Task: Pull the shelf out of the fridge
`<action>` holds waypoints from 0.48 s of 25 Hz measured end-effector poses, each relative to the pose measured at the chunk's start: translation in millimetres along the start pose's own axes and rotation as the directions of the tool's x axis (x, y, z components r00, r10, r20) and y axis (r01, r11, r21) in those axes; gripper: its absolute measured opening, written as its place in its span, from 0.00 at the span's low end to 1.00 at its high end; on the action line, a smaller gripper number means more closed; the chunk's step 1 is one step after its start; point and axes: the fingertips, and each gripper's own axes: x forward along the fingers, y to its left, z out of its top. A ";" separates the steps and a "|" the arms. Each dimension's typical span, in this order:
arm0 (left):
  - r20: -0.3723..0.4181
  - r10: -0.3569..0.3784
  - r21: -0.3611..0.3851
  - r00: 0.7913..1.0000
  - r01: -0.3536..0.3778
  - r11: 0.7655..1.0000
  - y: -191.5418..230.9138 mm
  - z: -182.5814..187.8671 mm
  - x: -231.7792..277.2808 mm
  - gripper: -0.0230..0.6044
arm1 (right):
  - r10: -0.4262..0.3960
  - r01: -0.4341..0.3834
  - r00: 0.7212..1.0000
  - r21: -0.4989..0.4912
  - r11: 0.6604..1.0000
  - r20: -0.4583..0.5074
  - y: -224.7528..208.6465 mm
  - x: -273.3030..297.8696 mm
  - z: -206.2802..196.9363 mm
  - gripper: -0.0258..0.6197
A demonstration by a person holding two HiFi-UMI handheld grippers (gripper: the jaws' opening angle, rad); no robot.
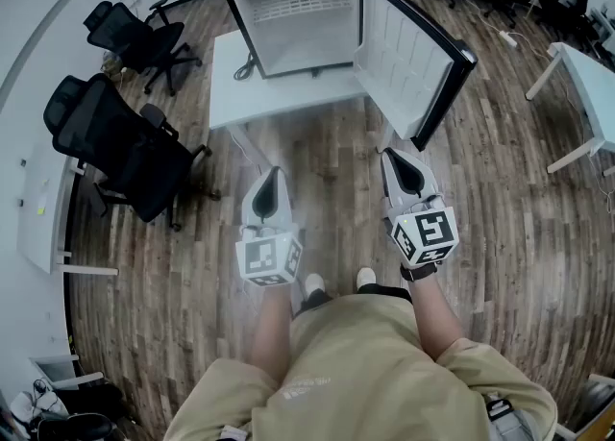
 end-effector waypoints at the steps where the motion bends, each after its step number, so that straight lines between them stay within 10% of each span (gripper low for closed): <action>1: -0.002 -0.001 0.005 1.000 0.001 1.000 -3.6 -0.1 1.7 0.04 | 0.008 -0.008 1.000 -0.003 1.000 -0.001 -1.3 0.7 0.6 0.05; 12: -0.010 0.008 -0.001 1.000 -0.008 1.000 -40.0 -9.8 21.2 0.04 | 0.040 -0.040 0.999 0.036 0.999 0.003 -41.5 -6.9 2.3 0.05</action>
